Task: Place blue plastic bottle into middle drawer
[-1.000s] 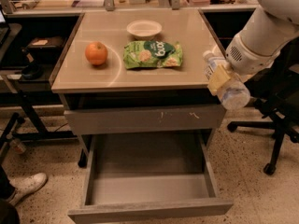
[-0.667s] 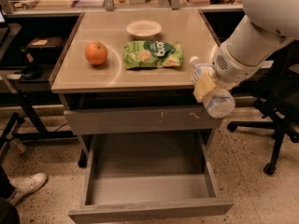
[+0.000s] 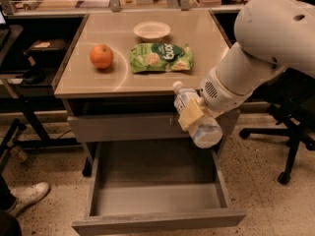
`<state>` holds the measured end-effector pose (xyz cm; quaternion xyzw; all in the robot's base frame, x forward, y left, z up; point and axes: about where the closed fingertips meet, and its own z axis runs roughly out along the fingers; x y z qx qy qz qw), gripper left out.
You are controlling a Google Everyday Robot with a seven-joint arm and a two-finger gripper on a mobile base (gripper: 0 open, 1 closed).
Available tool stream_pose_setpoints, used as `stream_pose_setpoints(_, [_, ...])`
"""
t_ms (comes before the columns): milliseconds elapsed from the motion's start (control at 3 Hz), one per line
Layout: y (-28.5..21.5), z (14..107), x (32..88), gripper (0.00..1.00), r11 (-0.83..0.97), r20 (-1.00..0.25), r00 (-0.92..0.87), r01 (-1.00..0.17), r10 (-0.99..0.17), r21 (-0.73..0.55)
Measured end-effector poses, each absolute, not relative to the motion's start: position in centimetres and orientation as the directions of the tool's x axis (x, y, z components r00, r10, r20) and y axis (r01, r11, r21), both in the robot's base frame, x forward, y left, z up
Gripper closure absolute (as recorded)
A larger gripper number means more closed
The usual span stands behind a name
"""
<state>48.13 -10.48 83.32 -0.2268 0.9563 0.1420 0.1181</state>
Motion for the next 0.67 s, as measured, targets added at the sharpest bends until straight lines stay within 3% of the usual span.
stream_pose_setpoints(333, [-10.5,83.3,48.1,1.0,0.857,-0.29,-0.869,-0.467,-0.4,0.218])
stream_pose_setpoints(667, [-9.6,79.3,47.4,1.0,0.855,-0.259,-0.899,-0.422,-0.352,0.302])
